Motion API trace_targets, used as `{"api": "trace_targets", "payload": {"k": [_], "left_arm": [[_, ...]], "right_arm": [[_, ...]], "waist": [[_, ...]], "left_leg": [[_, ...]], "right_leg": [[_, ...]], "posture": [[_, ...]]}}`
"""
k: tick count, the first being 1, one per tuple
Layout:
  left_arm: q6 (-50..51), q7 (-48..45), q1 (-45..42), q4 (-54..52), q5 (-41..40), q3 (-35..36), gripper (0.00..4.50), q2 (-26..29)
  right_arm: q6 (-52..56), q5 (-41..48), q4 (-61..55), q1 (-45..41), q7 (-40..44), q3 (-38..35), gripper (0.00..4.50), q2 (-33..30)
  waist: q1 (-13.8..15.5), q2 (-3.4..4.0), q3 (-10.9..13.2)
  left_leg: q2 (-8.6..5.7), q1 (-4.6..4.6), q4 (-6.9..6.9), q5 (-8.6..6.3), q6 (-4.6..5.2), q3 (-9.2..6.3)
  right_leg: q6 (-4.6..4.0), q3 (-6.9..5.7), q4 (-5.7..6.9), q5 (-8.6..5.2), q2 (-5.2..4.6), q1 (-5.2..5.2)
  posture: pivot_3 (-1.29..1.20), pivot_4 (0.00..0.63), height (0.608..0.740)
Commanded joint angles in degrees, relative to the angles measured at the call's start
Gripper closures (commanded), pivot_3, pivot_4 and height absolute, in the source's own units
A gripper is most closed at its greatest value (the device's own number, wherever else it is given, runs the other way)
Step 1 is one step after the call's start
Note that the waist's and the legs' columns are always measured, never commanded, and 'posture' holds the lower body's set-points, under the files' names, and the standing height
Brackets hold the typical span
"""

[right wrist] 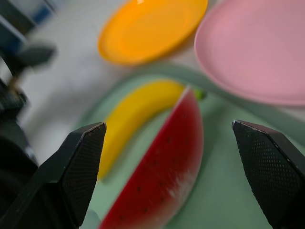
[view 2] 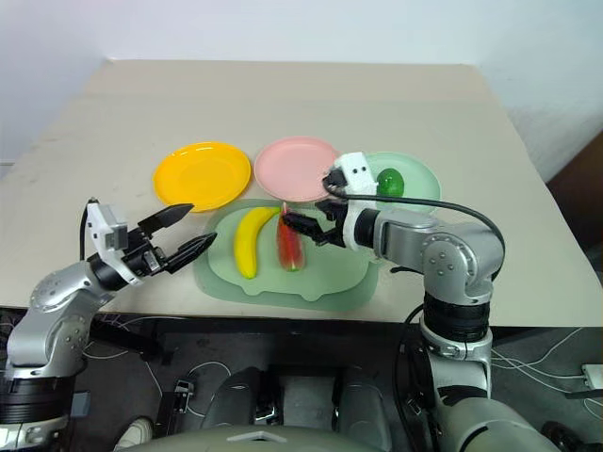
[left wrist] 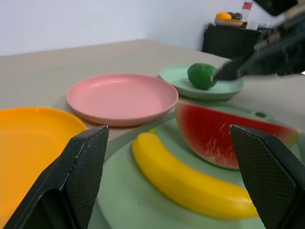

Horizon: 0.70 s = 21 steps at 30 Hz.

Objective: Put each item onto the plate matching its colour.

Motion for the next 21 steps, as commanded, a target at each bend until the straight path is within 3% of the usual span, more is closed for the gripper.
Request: {"api": "trace_targets", "payload": {"k": [1, 12, 21], "left_arm": [[0.9, 0.8, -1.5, -2.4, 0.5, -1.0, 0.26, 0.2], [5.5, 4.7, -5.5, -5.3, 0.1, -2.4, 0.26, 0.0], [7.1, 6.0, -6.2, -6.5, 0.2, -1.8, 0.26, 0.3]], "right_arm": [[1.2, -0.6, 0.7, -1.9, -1.5, -0.1, 0.01, 2.2], [8.8, -1.7, 9.8, -10.6, -2.8, -2.0, 0.01, 8.6], [9.0, -2.7, 13.9, -11.1, -6.8, 5.0, 0.01, 7.8]], "waist": [[-0.1, 0.00, 0.0], [-0.2, 0.00, 0.0], [-0.2, -0.01, 0.0]], "left_leg": [[0.00, 0.00, -0.01, 0.07, -0.12, 0.00], [0.02, -0.03, -0.02, 0.14, -0.23, 0.00], [0.01, -0.05, -0.03, 0.15, -0.25, -0.01]], "right_leg": [[0.00, 0.00, 0.01, 0.00, 0.01, 0.00], [0.00, 0.00, 0.03, 0.00, 0.06, -0.03], [0.01, -0.01, 0.02, 0.00, 0.06, -0.04]], "posture": [[0.00, 0.150, 0.695], [0.00, 0.150, 0.695], [0.00, 0.150, 0.695]]}}
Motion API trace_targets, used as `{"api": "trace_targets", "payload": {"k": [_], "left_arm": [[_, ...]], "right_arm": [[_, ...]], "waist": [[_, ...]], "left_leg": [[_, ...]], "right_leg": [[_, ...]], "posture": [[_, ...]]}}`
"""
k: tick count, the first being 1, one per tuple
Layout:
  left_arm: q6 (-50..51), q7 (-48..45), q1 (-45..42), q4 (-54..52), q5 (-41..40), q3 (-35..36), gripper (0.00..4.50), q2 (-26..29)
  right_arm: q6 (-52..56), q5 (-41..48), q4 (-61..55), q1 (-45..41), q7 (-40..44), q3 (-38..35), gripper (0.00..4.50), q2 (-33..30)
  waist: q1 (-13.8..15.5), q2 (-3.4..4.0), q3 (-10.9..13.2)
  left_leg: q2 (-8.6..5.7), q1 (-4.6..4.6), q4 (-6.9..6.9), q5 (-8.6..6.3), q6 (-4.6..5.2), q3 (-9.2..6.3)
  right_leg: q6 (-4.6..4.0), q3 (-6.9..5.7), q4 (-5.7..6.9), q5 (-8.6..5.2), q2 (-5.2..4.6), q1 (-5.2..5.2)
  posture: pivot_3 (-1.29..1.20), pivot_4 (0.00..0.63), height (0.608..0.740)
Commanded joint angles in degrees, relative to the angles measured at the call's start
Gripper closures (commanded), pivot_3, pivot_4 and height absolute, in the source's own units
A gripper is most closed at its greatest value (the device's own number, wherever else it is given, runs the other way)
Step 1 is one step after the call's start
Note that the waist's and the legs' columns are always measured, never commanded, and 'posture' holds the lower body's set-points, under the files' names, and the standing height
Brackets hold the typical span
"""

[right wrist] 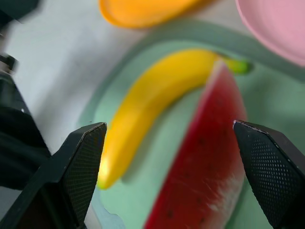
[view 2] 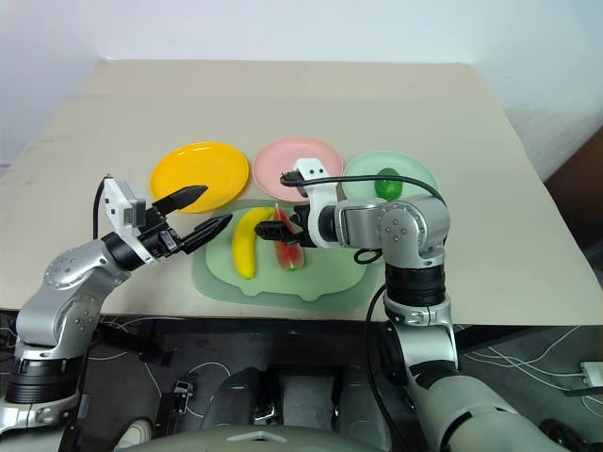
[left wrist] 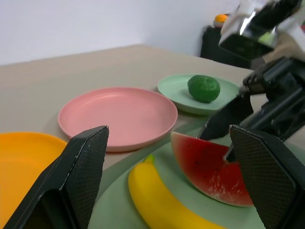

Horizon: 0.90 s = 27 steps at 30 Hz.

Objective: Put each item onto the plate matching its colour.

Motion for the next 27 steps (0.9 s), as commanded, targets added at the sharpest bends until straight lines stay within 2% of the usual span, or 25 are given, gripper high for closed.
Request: {"api": "trace_targets", "payload": {"k": [1, 10, 15, 21, 24, 27], "left_arm": [[0.1, 0.6, -0.2, -3.1, -0.2, 0.7, 0.26, 0.4], [-0.2, -0.8, 4.8, -4.2, -1.0, 1.7, 0.26, 0.4], [-2.2, -3.7, 8.9, -2.8, -0.7, 1.8, 0.26, 0.8], [-5.3, -6.8, 10.0, 0.8, 0.4, 3.4, 0.26, 2.1], [-6.1, -7.4, 9.8, 1.6, 0.5, 3.5, 0.26, 2.1], [-7.1, -7.9, 9.7, 2.5, 0.7, 3.6, 0.26, 1.9]], "right_arm": [[0.4, -0.6, -0.5, -0.5, -1.7, 3.7, 0.01, -0.7], [0.4, -4.2, -1.1, 0.8, -1.9, 11.4, 0.01, -3.3], [0.2, -6.5, -1.6, 0.9, -1.0, 13.1, 0.01, -3.2], [-0.5, -8.3, -2.6, 0.9, 0.9, 15.8, 0.01, -4.4], [-1.1, -9.0, -3.1, 0.9, 1.8, 17.0, 0.55, -4.7], [-1.6, -9.9, -3.0, 0.8, 2.4, 17.6, 1.49, -4.8]], "waist": [[0.0, 0.00, 0.0], [0.0, 0.00, 0.0], [0.0, -0.01, 0.0], [0.0, -0.01, 0.0], [0.0, -0.01, 0.0], [0.0, -0.01, 0.0]], "left_leg": [[0.00, 0.00, 0.00, 0.00, 0.00, 0.00], [0.01, -0.01, 0.00, 0.00, -0.01, 0.00], [0.02, 0.01, 0.00, 0.00, -0.01, 0.00], [0.03, 0.02, -0.01, -0.03, 0.02, -0.01], [0.04, 0.01, -0.01, -0.05, 0.04, 0.00], [0.03, 0.00, -0.02, -0.06, 0.06, 0.00]], "right_leg": [[0.00, 0.00, 0.00, 0.00, 0.00, 0.00], [0.00, 0.00, -0.01, 0.00, 0.00, -0.01], [0.00, 0.00, -0.01, 0.00, -0.01, -0.01], [-0.03, -0.01, -0.02, 0.00, -0.02, -0.03], [-0.03, -0.01, -0.03, 0.00, -0.02, -0.04], [-0.03, -0.01, -0.05, 0.00, -0.02, -0.05]], "posture": [[0.00, 0.150, 0.695], [0.00, 0.150, 0.695], [0.00, 0.150, 0.695], [0.00, 0.150, 0.695], [0.00, 0.150, 0.695], [0.00, 0.150, 0.695]]}}
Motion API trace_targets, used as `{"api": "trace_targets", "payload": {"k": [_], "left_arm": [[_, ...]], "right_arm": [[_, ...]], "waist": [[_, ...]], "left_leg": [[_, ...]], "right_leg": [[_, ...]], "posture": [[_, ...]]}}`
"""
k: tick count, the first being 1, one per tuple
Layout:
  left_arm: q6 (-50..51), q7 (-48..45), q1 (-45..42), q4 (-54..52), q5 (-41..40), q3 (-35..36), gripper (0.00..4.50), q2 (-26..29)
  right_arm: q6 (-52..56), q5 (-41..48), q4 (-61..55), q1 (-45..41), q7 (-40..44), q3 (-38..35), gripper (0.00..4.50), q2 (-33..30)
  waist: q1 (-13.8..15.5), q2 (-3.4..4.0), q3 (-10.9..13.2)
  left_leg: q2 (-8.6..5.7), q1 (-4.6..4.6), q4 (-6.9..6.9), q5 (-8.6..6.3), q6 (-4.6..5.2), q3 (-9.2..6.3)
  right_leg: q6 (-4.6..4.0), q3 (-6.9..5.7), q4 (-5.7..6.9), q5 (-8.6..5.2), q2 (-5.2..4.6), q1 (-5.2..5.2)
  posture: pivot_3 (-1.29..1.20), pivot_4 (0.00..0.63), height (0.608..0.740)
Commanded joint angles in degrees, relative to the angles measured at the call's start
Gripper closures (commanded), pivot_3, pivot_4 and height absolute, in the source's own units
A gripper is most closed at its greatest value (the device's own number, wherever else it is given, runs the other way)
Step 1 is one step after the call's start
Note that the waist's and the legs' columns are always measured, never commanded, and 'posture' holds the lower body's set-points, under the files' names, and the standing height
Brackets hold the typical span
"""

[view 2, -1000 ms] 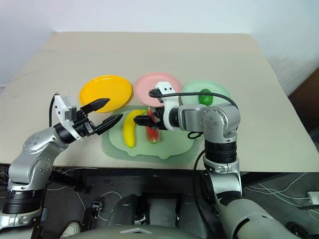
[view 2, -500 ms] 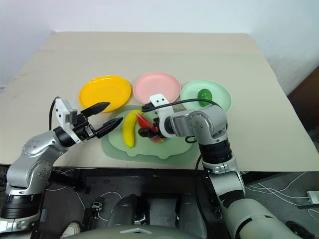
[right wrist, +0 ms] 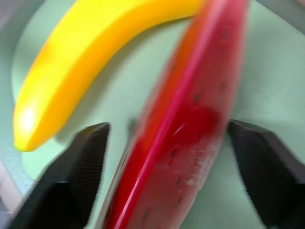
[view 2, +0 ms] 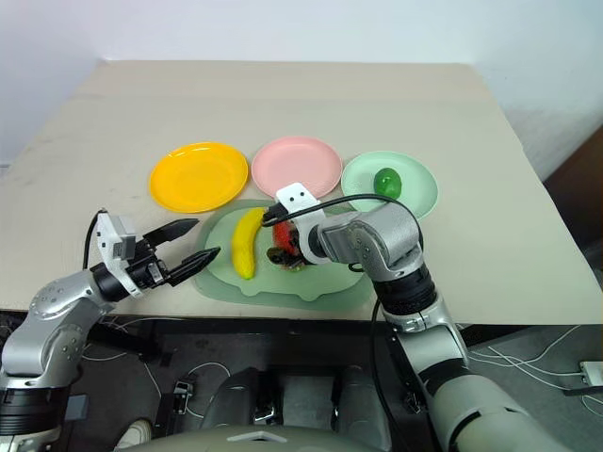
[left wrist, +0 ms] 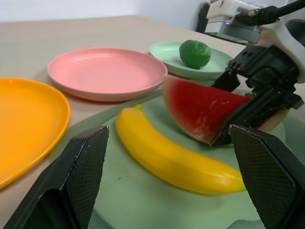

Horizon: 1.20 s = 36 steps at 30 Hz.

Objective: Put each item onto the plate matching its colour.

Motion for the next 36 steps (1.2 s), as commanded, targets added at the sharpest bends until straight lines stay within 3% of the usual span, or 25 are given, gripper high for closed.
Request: {"api": "trace_targets", "payload": {"k": [1, 3, 13, 21, 25, 28, 30, 36], "left_arm": [[-2.2, -0.8, -0.1, 0.3, 0.6, 1.0, 0.26, 0.2], [-2.7, -1.1, 0.2, 0.1, 0.8, 0.7, 0.26, 0.1], [-3.9, -0.9, -0.9, 1.4, 1.5, 0.2, 0.26, -0.4], [-3.0, 0.0, -1.4, 0.4, 1.0, 0.7, 0.26, -1.0], [-0.9, 2.1, -2.6, -1.7, 0.6, 0.6, 0.26, -0.8], [0.7, 4.1, -3.9, -3.3, 0.7, -0.4, 0.26, -1.3], [1.6, 5.2, -4.7, -4.3, 0.9, -0.9, 0.26, -1.6], [3.0, 7.2, -4.6, -6.7, 0.4, -0.9, 0.26, -2.0]], "right_arm": [[-0.5, -0.8, -0.8, -0.2, 1.3, 1.2, 1.89, -0.1], [-1.1, -1.1, -0.6, -0.5, 1.9, 1.2, 2.12, -0.3], [-2.5, -0.9, -2.0, -2.9, 6.6, -1.1, 2.12, -1.6], [-5.8, -0.7, 0.7, -10.2, 8.1, -11.7, 2.12, 0.4], [-14.3, -4.1, 12.2, -14.7, 7.4, -13.1, 2.12, 1.4], [-26.5, -12.1, 24.3, -18.6, 8.3, -5.1, 2.12, -0.1], [-32.0, -14.2, 32.3, -21.6, 10.1, -3.7, 2.12, 0.9], [-49.0, -18.8, 61.1, -31.8, 11.6, -5.5, 2.12, 5.9]], "waist": [[0.0, 0.00, 0.0], [0.0, 0.00, 0.0], [0.0, 0.01, 0.0], [0.0, 0.01, 0.0], [-0.1, 0.00, 0.0], [-0.1, 0.00, 0.1], [-0.2, 0.02, 0.1], [-1.4, -0.03, 0.1]], "left_leg": [[0.00, 0.00, -0.01, 0.00, 0.00, 0.00], [0.01, 0.00, -0.02, 0.00, 0.00, 0.00], [0.00, -0.09, -0.03, 0.00, 0.00, 0.01], [0.00, -0.19, -0.03, 0.04, -0.06, 0.01], [0.01, -0.22, -0.04, 0.05, -0.07, 0.02], [0.00, -0.21, -0.03, 0.06, -0.08, 0.04], [-0.02, -0.23, -0.03, 0.07, -0.10, 0.06], [-0.13, -0.47, -0.01, 0.15, -0.17, 0.14]], "right_leg": [[0.00, 0.00, 0.00, 0.00, 0.00, 0.00], [0.00, 0.00, 0.00, 0.00, 0.01, -0.01], [0.00, 0.00, -0.02, 0.00, 0.00, -0.08], [0.01, -0.01, -0.02, 0.01, 0.02, -0.16], [0.01, -0.02, -0.01, 0.01, 0.04, -0.18], [0.01, -0.01, 0.00, 0.01, 0.04, -0.17], [0.01, -0.01, 0.00, 0.01, 0.03, -0.18], [0.03, 0.02, 0.24, 0.01, 0.05, -0.48]], "posture": [[0.00, 0.150, 0.695], [0.00, 0.150, 0.695], [0.00, 0.150, 0.695], [0.00, 0.150, 0.695], [0.00, 0.150, 0.695], [0.00, 0.150, 0.695], [0.00, 0.150, 0.695], [0.00, 0.150, 0.695]]}}
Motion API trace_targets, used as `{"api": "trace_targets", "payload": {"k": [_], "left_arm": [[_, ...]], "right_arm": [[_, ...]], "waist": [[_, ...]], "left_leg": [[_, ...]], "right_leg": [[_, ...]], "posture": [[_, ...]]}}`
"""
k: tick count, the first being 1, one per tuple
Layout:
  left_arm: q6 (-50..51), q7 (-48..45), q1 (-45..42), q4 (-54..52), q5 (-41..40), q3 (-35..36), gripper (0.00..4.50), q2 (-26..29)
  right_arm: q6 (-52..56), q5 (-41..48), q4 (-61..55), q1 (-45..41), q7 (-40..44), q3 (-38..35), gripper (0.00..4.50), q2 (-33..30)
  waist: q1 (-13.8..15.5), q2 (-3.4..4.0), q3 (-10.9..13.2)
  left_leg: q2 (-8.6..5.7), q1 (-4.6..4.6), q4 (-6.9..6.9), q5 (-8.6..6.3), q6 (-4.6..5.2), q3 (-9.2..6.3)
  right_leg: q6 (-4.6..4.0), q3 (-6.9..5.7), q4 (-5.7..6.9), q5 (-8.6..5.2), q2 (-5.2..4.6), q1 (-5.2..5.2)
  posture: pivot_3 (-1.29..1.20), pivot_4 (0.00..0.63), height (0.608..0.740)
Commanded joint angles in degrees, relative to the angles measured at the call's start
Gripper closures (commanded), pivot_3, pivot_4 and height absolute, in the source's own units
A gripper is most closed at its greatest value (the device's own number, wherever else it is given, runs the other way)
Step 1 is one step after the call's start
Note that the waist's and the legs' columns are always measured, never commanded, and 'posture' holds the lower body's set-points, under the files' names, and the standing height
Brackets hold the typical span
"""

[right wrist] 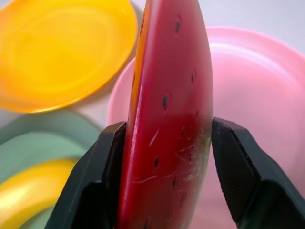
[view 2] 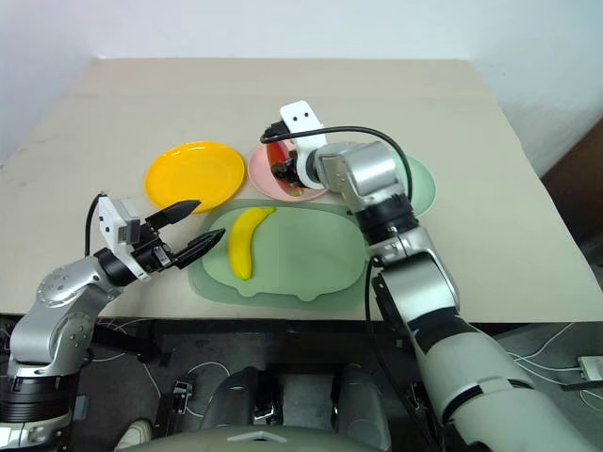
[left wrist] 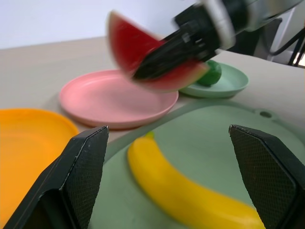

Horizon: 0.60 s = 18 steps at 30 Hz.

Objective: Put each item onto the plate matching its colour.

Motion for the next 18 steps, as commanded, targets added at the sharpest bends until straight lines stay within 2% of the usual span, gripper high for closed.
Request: {"api": "trace_targets", "payload": {"k": [1, 7, 14, 15, 18], "left_arm": [[0.2, 1.1, 0.2, -3.6, -0.9, 0.7, 0.26, -0.1], [0.5, 2.3, 1.9, -5.4, -1.5, 1.1, 0.26, -0.2], [3.7, 5.7, 2.0, -10.0, -2.6, 1.1, 0.26, 0.0], [4.3, 6.3, 1.8, -10.6, -2.8, 1.1, 0.26, 0.1], [6.0, 7.5, 1.2, -11.9, -3.6, 1.3, 0.26, 0.5]], "right_arm": [[-10.0, -2.4, 12.9, -6.0, 0.3, -2.3, 2.12, 2.4], [-18.0, -4.4, 26.6, -10.4, 0.4, -5.4, 2.12, 5.8], [-22.5, -6.7, 31.5, -10.9, -1.3, -7.7, 2.12, 8.2], [-22.7, -6.9, 31.8, -11.0, -1.2, -8.0, 1.40, 8.3], [-23.4, -7.3, 31.9, -11.3, -1.2, -9.1, 0.42, 8.3]], "waist": [[-0.1, -0.01, 0.0], [-0.2, -0.01, 0.0], [-0.1, -0.04, 0.0], [-0.1, -0.04, 0.0], [0.0, -0.04, 0.0]], "left_leg": [[0.00, -0.02, 0.00, 0.02, -0.03, 0.01], [0.00, -0.29, 0.10, 0.04, -0.05, 0.11], [0.01, -0.31, 0.17, 0.05, -0.06, 0.08], [0.02, -0.31, 0.17, 0.05, -0.07, 0.08], [0.01, -0.31, 0.18, 0.06, -0.07, 0.07]], "right_leg": [[0.00, 0.01, 0.03, 0.00, 0.00, -0.05], [0.00, 0.18, 0.32, -0.01, -0.01, -0.51], [-0.01, 0.20, 0.41, -0.01, -0.03, -0.53], [-0.01, 0.20, 0.42, -0.01, -0.03, -0.53], [-0.01, 0.20, 0.44, -0.01, -0.03, -0.53]], "posture": [[0.00, 0.150, 0.695], [0.00, 0.150, 0.695], [0.00, 0.150, 0.695], [0.00, 0.150, 0.695], [0.00, 0.150, 0.695]]}}
